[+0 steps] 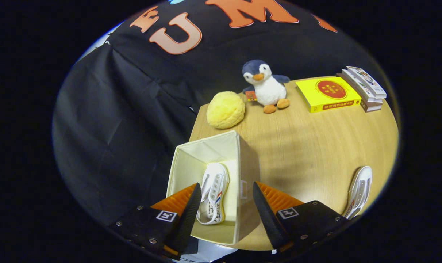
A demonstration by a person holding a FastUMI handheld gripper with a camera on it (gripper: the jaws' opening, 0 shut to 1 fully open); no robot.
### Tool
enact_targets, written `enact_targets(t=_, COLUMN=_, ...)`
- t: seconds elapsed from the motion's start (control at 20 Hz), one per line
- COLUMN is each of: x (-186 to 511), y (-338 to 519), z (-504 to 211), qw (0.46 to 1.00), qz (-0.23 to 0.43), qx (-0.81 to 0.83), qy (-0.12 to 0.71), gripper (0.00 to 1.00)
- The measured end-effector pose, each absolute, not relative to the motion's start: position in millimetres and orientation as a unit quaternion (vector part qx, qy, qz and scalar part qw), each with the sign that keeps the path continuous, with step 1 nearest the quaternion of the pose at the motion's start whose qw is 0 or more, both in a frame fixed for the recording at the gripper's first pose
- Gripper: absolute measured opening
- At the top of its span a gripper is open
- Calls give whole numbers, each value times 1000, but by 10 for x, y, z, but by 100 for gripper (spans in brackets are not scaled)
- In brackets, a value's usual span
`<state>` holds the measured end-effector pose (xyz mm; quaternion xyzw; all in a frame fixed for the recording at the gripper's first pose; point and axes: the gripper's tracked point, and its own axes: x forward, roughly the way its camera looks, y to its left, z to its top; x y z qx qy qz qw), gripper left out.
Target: Open the storage box then place both shoes into the box .Put the left shoe in first, then the right shoe, with the right side of both shoes facing outward in a uniform manner.
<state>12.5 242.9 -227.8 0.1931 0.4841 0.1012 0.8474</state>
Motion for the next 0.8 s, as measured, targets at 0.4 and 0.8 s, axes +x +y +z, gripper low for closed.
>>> enact_targets(t=0.4, x=-185, y=1001, z=-2258, qw=893, qz=47, qx=122, qy=430, gripper=97)
enact_targets(t=0.8, x=-844, y=-195, z=-2930, qw=889, qz=-53, qx=61, qy=451, gripper=96)
